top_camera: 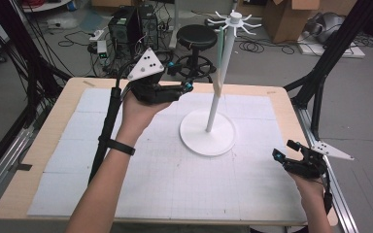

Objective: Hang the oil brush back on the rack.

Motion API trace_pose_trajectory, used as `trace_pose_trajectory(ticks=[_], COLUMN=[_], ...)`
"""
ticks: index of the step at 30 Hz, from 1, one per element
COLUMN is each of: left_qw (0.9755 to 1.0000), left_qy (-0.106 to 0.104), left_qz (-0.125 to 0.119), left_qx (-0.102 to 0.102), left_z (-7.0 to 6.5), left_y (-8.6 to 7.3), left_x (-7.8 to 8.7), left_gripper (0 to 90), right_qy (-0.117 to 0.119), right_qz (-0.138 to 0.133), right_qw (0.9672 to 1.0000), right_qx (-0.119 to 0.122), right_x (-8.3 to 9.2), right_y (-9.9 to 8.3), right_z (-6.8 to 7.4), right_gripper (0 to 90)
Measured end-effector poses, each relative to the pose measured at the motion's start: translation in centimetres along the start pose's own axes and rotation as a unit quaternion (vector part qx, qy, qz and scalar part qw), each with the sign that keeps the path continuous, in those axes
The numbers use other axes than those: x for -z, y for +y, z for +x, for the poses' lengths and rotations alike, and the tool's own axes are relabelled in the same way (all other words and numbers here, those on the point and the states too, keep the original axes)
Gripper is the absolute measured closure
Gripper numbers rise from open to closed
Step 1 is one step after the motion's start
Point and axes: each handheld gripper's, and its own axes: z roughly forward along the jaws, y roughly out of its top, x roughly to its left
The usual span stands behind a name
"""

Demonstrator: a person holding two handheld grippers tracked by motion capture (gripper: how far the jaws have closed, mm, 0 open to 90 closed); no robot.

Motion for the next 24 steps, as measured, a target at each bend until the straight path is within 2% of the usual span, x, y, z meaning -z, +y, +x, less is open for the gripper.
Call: trace_pose_trajectory(ticks=[2, 6, 10, 18, 22, 24], left_qw=[0.9998, 0.9984, 0.9958, 0.9951, 0.9955, 0.9956], left_qy=[-0.007, 0.000, 0.006, 0.022, 0.026, 0.028], left_qz=[0.017, 0.055, 0.088, 0.090, 0.078, 0.079], left_qx=[0.009, 0.014, 0.026, 0.033, 0.047, 0.042], left_z=[0.2, 0.9, 2.0, 2.2, 2.4, 2.4], left_y=[-0.7, -2.7, -5.4, -11.1, -13.0, -14.0], left_x=[0.6, 2.6, 4.9, 10.0, 12.1, 13.1], left_gripper=[33.3, 26.8, 24.0, 22.2, 22.1, 22.1], right_qy=[0.000, -0.002, -0.003, -0.006, -0.003, -0.004], right_qz=[0.001, 0.001, 0.000, 0.008, 0.009, 0.011], right_qw=[1.0000, 1.0000, 1.0000, 0.9999, 0.9999, 0.9999], right_qx=[0.001, 0.002, 0.003, 0.007, 0.005, 0.011], right_x=[0.0, -0.1, -0.1, -0.3, -0.5, -0.5], right_y=[0.0, 0.0, 0.1, 0.0, 0.0, -0.1], right_z=[0.0, 0.0, 0.1, 0.3, 0.6, 0.5], right_gripper=[15.4, 15.4, 15.4, 15.4, 15.4, 15.4])
